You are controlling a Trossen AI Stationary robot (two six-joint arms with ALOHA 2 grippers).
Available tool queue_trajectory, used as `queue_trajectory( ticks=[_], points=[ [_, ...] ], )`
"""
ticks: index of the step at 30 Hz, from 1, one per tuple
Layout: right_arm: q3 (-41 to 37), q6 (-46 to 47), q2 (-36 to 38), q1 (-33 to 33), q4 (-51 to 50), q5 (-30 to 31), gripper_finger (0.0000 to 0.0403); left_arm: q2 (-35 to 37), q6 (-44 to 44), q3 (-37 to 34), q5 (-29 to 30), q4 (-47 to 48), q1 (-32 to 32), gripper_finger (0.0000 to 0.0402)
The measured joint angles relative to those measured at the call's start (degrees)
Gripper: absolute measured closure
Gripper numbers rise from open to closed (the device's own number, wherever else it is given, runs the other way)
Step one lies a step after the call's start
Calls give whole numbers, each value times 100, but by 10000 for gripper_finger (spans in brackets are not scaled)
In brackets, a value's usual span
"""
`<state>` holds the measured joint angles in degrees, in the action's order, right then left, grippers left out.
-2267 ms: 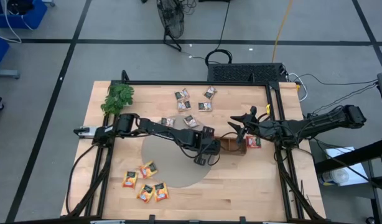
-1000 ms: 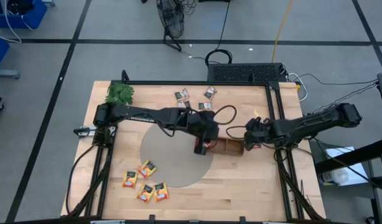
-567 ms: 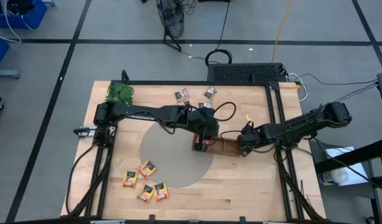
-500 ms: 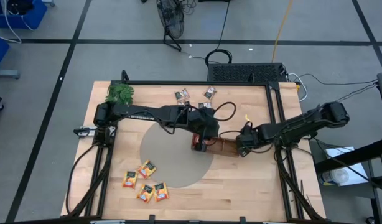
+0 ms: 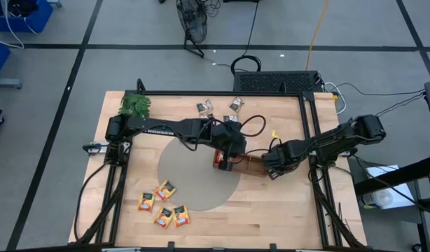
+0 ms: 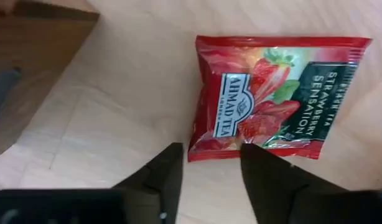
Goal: Pick & Place Tea
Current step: Put the red tea bag into the left section of the wooden organizer
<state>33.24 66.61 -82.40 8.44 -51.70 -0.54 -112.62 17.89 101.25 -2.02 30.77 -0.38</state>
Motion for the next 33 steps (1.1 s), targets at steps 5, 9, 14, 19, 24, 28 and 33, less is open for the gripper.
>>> queue_trajectory(
  ticks=[5,9,14,19,24,28,33],
  points=[
    [-3,-183,1,110,34,59,334,0,-41,-31,0,33,0,355],
    [-5,-369,33,259,12,541,391,0,-39,-127,0,20,-2,355],
    [-5,-73,269,495,-327,1403,390,0,-40,-272,0,-93,-1,355],
    [-39,11,671,712,-389,1888,397,0,-66,-292,1,-99,-2,355],
    [-25,-13,1041,779,-224,2326,398,0,-63,-293,0,-103,-28,355],
    [-25,-337,1211,780,212,2294,388,0,-60,-295,0,-94,-33,355],
    [-23,-885,1360,781,1242,2116,383,0,-57,-295,2,-94,-33,355]
  ],
)
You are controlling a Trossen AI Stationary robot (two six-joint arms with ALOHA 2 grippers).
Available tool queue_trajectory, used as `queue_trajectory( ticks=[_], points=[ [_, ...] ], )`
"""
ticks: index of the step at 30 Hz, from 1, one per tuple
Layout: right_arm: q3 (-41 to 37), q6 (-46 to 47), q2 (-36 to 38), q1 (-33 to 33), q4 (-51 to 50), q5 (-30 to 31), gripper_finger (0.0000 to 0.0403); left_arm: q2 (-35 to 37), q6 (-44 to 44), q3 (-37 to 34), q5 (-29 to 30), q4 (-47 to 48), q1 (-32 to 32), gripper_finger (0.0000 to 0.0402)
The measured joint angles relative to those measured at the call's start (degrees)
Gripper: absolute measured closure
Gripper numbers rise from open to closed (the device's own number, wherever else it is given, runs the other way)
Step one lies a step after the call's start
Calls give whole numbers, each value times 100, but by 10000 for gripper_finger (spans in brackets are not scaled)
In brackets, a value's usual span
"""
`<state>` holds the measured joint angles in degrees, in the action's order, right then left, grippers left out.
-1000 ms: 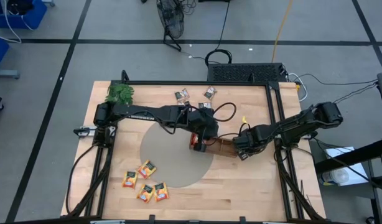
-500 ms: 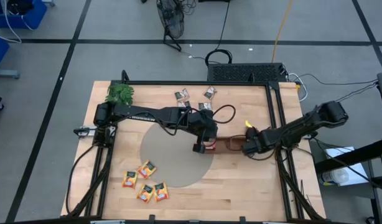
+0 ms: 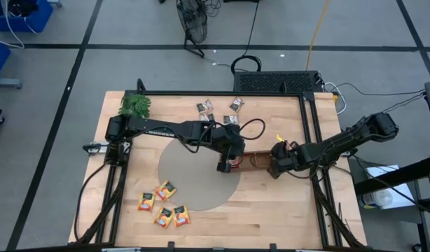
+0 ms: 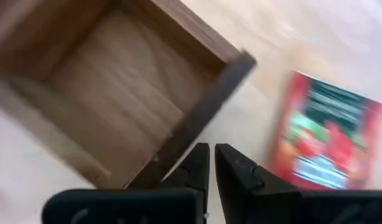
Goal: Pick & Place Tea
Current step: Put the red tea bag into the left section of the wooden organizer
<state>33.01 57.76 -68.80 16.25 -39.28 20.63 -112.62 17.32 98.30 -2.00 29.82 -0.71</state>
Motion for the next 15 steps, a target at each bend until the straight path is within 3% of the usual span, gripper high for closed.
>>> queue_trajectory(
  ticks=[4,9,12,15],
  points=[
    [6,-462,82,0,646,-224,389,0,-1,0,-1,2,0,355],
    [11,-524,229,-2,298,31,401,0,-9,0,0,7,0,355],
    [11,-471,316,-17,-80,305,392,0,-9,0,0,5,0,355],
    [11,-957,333,-54,-265,180,361,0,-13,0,0,7,-2,355]
  ],
)
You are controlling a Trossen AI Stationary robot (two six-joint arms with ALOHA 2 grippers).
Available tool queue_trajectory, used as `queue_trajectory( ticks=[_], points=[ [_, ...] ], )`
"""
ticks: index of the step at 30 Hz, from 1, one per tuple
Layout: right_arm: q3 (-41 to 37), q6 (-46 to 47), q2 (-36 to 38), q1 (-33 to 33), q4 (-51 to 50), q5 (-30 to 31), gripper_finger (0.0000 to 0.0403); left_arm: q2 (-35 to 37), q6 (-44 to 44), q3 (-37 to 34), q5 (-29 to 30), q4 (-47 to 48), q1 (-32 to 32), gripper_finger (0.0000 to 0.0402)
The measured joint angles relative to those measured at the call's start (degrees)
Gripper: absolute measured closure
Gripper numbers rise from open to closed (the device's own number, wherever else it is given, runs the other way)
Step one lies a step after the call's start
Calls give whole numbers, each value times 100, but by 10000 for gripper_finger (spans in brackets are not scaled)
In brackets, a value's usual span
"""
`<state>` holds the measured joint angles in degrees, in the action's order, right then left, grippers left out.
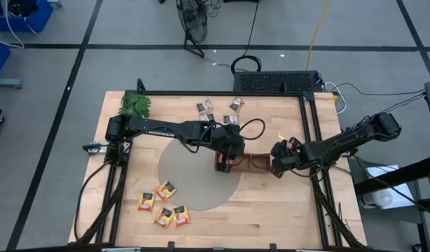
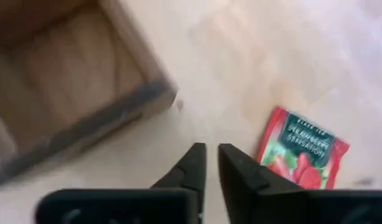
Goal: Pick & Place Tea
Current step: Put the red tea bag into the left section of the wooden organizer
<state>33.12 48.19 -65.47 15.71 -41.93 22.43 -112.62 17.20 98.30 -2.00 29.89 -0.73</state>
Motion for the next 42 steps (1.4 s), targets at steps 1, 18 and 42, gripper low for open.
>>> queue_trajectory(
  ticks=[1,18,42],
  points=[
    [-2,-58,-2,-49,-51,-112,344,0,-19,0,0,0,2,355],
    [-865,342,8,-1902,371,-1274,130,0,-103,0,0,-3,-1,355],
    [-1177,15,339,-1771,601,-573,399,0,-88,-2,2,-13,6,355]
  ],
)
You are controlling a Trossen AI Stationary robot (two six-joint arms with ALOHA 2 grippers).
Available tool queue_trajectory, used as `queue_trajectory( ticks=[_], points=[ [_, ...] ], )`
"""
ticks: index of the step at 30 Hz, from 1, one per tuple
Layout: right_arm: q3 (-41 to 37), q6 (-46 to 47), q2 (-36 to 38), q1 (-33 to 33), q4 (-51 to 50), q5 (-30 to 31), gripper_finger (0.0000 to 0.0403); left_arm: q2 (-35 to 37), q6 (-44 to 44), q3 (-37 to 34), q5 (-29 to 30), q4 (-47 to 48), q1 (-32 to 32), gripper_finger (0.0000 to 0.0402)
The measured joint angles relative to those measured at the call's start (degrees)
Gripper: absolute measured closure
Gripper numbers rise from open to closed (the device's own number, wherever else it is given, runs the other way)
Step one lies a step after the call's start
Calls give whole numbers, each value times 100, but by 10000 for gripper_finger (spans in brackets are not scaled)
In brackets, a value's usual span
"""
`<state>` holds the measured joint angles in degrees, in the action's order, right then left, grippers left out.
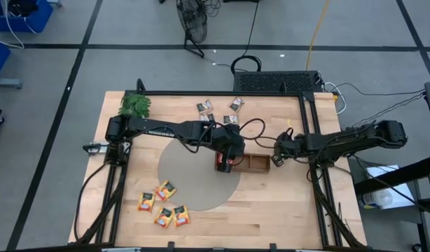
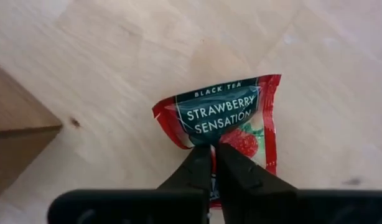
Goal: Pick & Place Tea
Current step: Put the red tea bag into the left section of the wooden organizer
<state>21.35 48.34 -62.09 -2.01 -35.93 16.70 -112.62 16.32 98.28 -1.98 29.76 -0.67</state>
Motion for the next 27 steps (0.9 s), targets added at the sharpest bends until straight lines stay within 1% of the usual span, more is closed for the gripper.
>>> queue_trajectory(
  ticks=[3,6,9,11,13,17,19,23,27],
  points=[
    [407,-230,275,216,-283,378,401,40,-19,-5,16,5,13,355],
    [873,-522,608,478,-25,1039,402,97,-152,-2,142,-39,55,355],
    [991,-980,803,765,541,1684,402,109,-302,-4,340,30,115,355],
    [943,-1487,855,934,1364,1953,402,109,-350,-4,358,33,152,355],
    [811,-2146,861,1126,2542,2138,402,116,-431,-4,357,-19,161,355],
    [372,-3715,550,1381,4605,2229,402,116,-771,-4,348,-319,131,355],
    [249,-4412,364,1456,5498,2465,402,116,-1063,-4,349,-459,119,355],
    [159,-5441,-142,1512,6470,3138,402,116,-1696,-4,354,-794,144,355],
    [165,-6095,-586,1509,7283,3142,403,116,-2008,-4,366,-978,190,355]
  ],
)
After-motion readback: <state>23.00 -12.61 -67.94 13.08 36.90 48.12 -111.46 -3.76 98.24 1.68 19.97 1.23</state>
